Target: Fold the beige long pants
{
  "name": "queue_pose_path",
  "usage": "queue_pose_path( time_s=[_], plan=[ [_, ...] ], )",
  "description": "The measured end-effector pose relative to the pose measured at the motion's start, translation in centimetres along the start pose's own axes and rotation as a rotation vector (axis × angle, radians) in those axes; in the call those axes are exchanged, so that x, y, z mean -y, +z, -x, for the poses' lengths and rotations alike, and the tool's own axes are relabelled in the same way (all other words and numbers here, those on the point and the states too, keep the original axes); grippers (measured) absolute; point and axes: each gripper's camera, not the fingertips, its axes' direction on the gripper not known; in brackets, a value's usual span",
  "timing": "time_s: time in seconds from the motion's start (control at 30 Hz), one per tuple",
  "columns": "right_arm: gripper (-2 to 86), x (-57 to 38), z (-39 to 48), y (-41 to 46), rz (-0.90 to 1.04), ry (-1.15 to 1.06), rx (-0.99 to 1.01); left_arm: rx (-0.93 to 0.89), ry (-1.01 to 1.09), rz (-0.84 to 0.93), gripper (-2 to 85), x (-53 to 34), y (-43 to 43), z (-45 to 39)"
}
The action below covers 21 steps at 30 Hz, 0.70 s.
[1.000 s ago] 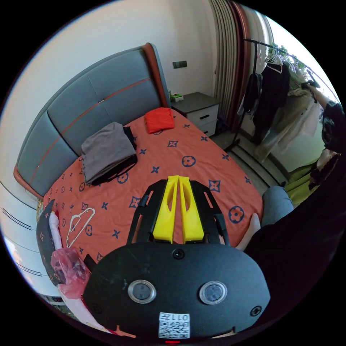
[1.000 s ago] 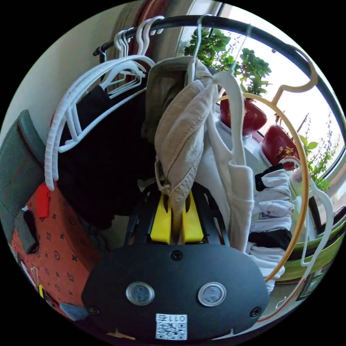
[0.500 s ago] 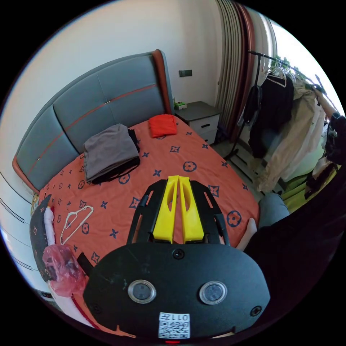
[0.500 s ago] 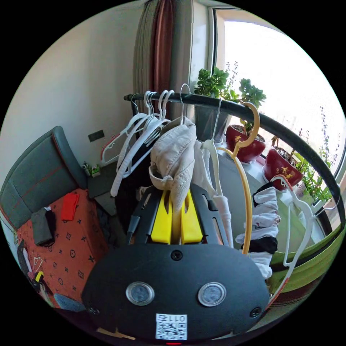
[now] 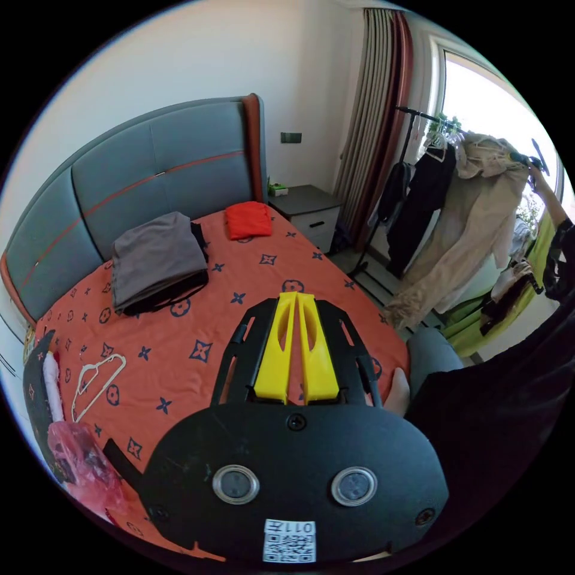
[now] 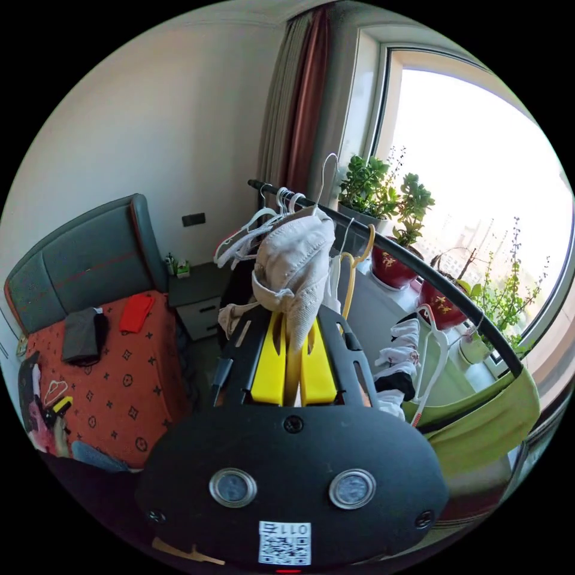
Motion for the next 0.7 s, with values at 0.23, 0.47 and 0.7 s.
queue_pose_path(
  time_s=[0.23, 0.47, 0.7],
  plan=[
    [1.3, 1.9, 12.1, -7.9, -0.005, -0.264, 0.148, -0.063, 0.085, -0.037, 0.0, -2.0, 0.9, -0.8],
    [1.3, 8.1, 30.9, -13.1, 0.052, -0.660, 0.288, -0.083, 0.077, -0.219, 0.1, -5.2, -2.9, -0.1],
    [1.2, 14.7, 49.1, -20.5, 0.041, -0.902, 0.633, 0.032, 0.045, -0.281, 1.5, -9.1, -5.5, 1.1]
  ],
)
